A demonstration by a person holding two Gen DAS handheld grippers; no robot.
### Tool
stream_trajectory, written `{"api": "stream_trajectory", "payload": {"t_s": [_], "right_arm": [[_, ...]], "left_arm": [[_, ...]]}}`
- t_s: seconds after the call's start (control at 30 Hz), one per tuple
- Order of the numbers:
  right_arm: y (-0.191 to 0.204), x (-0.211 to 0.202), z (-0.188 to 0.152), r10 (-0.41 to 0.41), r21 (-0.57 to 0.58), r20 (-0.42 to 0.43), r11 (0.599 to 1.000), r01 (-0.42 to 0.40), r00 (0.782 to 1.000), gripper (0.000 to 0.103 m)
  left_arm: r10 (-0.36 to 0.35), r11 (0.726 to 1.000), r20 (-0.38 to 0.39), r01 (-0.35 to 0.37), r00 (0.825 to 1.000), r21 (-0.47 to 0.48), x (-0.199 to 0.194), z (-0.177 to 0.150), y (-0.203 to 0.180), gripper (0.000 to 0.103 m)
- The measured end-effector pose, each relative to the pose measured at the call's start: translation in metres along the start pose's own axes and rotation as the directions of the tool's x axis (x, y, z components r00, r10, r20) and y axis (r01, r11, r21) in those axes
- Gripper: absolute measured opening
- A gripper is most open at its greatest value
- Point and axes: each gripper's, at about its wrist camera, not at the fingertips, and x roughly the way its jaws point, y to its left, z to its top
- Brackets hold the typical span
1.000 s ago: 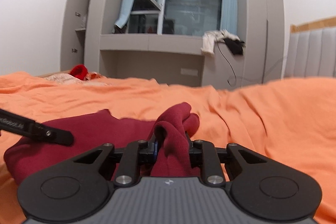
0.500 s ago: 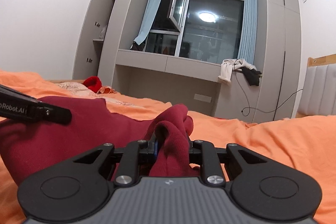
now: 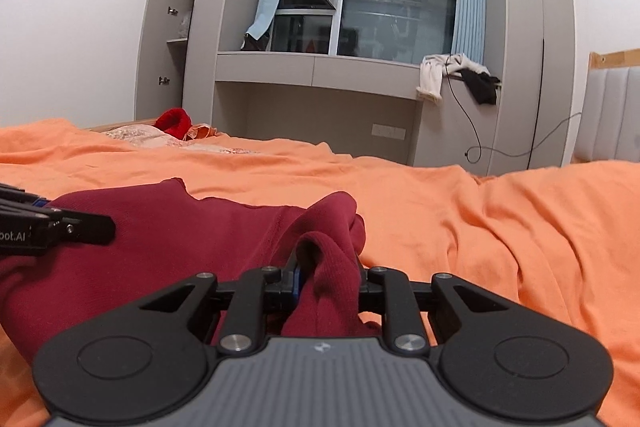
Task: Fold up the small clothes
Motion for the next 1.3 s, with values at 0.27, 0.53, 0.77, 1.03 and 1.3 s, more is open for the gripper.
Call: {"api": "stream_trajectory", "payload": {"t_s": [0.27,0.53,0.77,1.03,1.3], "right_arm": [[-0.002,-0.001,-0.001,-0.012,0.004,-0.012,1.000,0.012,1.000,0.024],[-0.007,0.002,-0.002,-0.023,0.015,-0.037,1.000,0.024,0.999,0.034],[-0.018,0.002,-0.001,-0.032,0.062,-0.049,0.997,0.035,0.998,0.067],[-0.036,-0.014,-0.002,-0.027,0.154,0.000,0.988,0.027,1.000,0.102],[-0.038,-0.036,-0.004,-0.023,0.178,0.054,0.984,0.014,0.998,0.103]], "left_arm": [[0.011,1.000,-0.013,-0.011,1.000,-0.001,0.005,0.002,-0.003,0.027],[0.044,0.999,-0.047,-0.045,0.998,-0.013,0.011,0.004,-0.003,0.036],[0.115,0.990,-0.095,-0.121,0.989,-0.070,0.012,0.002,0.005,0.068],[0.165,0.982,-0.066,-0.170,0.984,-0.081,0.000,0.002,0.006,0.102],[0.185,0.978,0.011,-0.183,0.983,-0.101,-0.026,0.005,0.004,0.102]]}}
